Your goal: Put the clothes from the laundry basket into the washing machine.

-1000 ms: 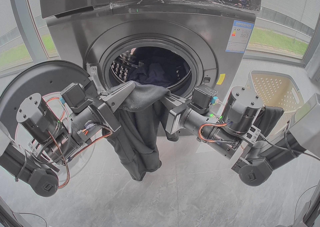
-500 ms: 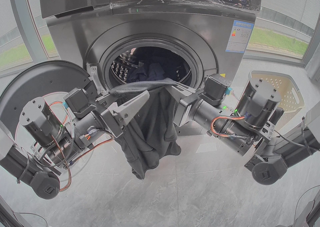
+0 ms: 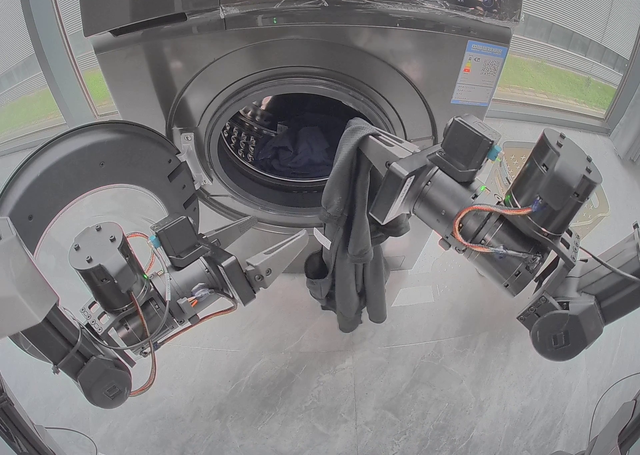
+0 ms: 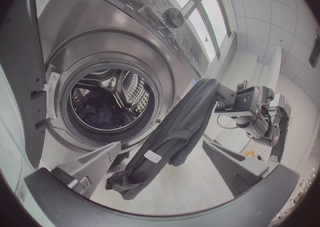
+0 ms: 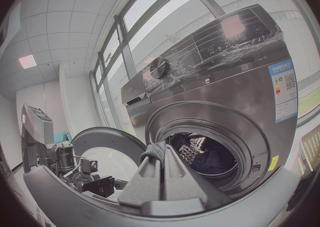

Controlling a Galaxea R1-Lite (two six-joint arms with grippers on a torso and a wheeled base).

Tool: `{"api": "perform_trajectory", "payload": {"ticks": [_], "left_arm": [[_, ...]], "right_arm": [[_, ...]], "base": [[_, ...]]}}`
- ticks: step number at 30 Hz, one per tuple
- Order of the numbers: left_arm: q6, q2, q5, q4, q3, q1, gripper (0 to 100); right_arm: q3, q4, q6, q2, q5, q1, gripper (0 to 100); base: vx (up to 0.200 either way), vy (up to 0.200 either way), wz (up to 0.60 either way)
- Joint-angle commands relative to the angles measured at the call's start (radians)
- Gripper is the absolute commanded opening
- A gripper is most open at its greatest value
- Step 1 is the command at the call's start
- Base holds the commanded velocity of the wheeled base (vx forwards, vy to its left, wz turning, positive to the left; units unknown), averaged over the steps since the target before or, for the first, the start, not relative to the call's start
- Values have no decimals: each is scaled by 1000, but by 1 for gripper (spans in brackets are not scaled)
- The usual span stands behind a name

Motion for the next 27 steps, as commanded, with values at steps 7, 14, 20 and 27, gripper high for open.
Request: {"api": "perform_trajectory", "payload": {"ticks": [7, 14, 20, 27], "left_arm": [[3, 108, -6, -5, 52, 38, 100], [52, 192, -54, -8, 107, 51, 100], [124, 292, -77, -10, 112, 54, 100], [127, 346, -103, -10, 75, 84, 100]], "right_arm": [[-13, 4, 0, -12, 0, -9, 0], [-21, 4, 0, -9, 0, -8, 0], [-21, 7, 0, -8, 0, -6, 0], [-25, 10, 0, -8, -1, 0, 0]], "base": [[0, 0, 0], [0, 0, 0], [0, 0, 0], [0, 0, 0]]}}
